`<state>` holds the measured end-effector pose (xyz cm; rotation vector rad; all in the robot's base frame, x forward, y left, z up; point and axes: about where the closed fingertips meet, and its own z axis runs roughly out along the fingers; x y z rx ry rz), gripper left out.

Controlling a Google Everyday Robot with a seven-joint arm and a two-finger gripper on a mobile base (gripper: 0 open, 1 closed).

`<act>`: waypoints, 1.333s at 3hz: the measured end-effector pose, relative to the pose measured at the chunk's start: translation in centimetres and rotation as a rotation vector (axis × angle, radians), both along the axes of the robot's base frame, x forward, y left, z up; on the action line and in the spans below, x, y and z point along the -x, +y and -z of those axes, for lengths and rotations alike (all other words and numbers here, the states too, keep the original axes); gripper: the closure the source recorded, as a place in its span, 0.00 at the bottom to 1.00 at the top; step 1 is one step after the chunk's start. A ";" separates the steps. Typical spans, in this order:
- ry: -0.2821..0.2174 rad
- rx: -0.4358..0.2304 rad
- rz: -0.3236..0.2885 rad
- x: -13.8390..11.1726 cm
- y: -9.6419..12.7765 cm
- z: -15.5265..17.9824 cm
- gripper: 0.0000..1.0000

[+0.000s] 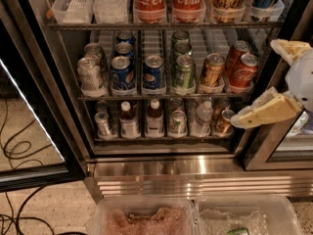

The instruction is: Pick pepsi can from middle shelf of fridge

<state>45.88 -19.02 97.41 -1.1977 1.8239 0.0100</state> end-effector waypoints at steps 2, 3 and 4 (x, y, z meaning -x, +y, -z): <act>0.024 -0.007 0.002 -0.8 0.2 0.8 0.00; -0.010 -0.047 0.021 0.1 1.2 3.6 0.00; -0.043 -0.084 0.083 2.2 2.3 8.8 0.00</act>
Offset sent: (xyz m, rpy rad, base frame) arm 0.0171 -0.0021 -0.0183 0.0159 0.0544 -0.0107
